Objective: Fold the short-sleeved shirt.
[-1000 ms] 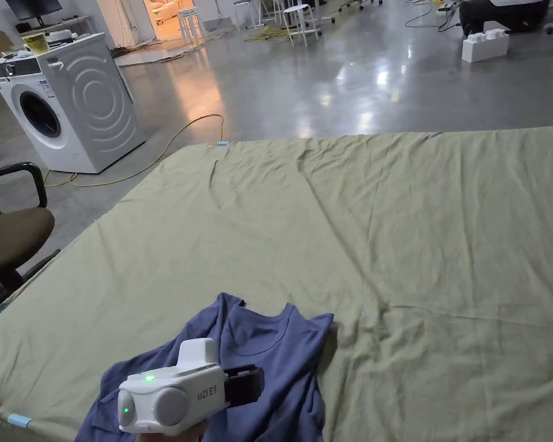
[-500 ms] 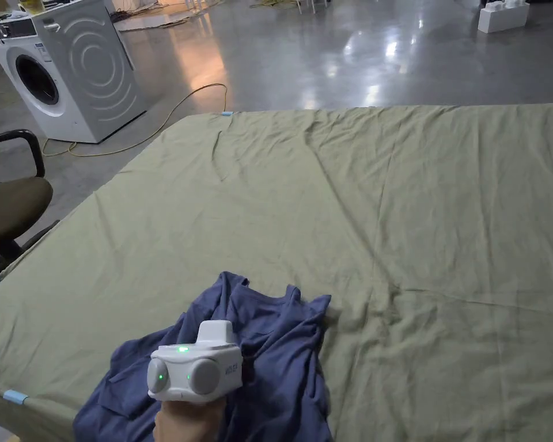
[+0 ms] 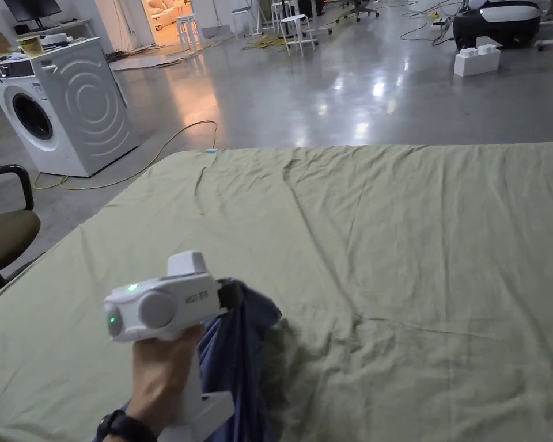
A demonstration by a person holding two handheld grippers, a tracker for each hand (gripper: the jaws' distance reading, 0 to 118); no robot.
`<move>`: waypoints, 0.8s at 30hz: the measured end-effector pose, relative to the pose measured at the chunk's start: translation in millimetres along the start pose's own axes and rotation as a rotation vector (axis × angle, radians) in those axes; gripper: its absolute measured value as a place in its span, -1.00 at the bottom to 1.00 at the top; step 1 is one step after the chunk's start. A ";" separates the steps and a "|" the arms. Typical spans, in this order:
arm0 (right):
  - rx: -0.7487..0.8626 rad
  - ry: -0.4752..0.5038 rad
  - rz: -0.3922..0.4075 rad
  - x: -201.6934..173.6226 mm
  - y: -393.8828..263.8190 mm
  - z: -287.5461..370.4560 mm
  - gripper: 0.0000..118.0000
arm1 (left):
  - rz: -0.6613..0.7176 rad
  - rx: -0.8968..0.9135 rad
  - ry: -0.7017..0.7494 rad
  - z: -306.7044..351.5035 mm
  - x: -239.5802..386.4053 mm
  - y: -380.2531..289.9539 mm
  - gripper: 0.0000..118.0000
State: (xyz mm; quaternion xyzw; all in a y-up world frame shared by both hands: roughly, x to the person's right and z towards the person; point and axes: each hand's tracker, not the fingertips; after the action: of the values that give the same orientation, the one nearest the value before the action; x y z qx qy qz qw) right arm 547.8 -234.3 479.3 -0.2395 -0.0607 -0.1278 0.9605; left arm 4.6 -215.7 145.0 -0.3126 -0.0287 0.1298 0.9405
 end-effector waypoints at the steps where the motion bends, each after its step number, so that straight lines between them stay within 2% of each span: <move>1: 0.000 -0.013 -0.024 7.1 -0.8 3.2 -1.00 | -0.043 0.019 -0.032 -6.6 24.2 5.8 -0.92; 7: 0.021 -0.125 -0.050 41.1 -8.0 30.6 -1.00 | -0.277 -0.031 -0.256 -63.9 184.8 0.2 -0.92; 9: 0.019 -0.153 -0.065 51.6 -10.4 40.5 -1.00 | -0.301 -0.078 -0.341 -79.7 238.5 -25.2 -0.92; 13: 0.004 -0.225 -0.077 67.9 -20.3 60.5 -1.00 | -0.451 -0.227 -0.553 -81.6 333.5 -120.8 -0.92; 15: -0.008 -0.254 -0.081 73.4 -25.3 66.3 -1.00 | -0.432 -0.295 -0.621 -70.5 357.9 -170.0 -0.92; 17: -0.016 -0.268 -0.085 77.3 -28.2 70.2 -1.00 | -0.296 -0.409 -0.634 -61.4 367.8 -212.9 -0.92; 18: -0.015 -0.278 -0.089 75.7 -28.6 71.6 -1.00 | -0.281 -0.429 -0.664 -52.5 367.8 -232.6 -0.92; 21: -0.011 -0.263 -0.086 72.5 -30.5 74.9 -1.00 | -0.422 -0.412 -0.716 -19.3 377.6 -277.6 -0.92; 23: -0.024 -0.230 -0.056 65.8 -30.0 71.6 -1.00 | -0.589 -0.376 -0.753 -3.4 381.0 -296.3 -0.90; 24: -0.028 -0.215 -0.038 61.0 -29.9 69.1 -1.00 | -0.662 -0.354 -0.754 0.8 377.4 -301.6 -0.78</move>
State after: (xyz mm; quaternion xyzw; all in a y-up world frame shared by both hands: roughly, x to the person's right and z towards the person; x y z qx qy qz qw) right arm 594.3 -240.2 564.1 -0.2640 -0.1660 -0.1206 0.9424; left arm 436.7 -348.8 315.0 -0.3724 -0.4833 -0.0777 0.7885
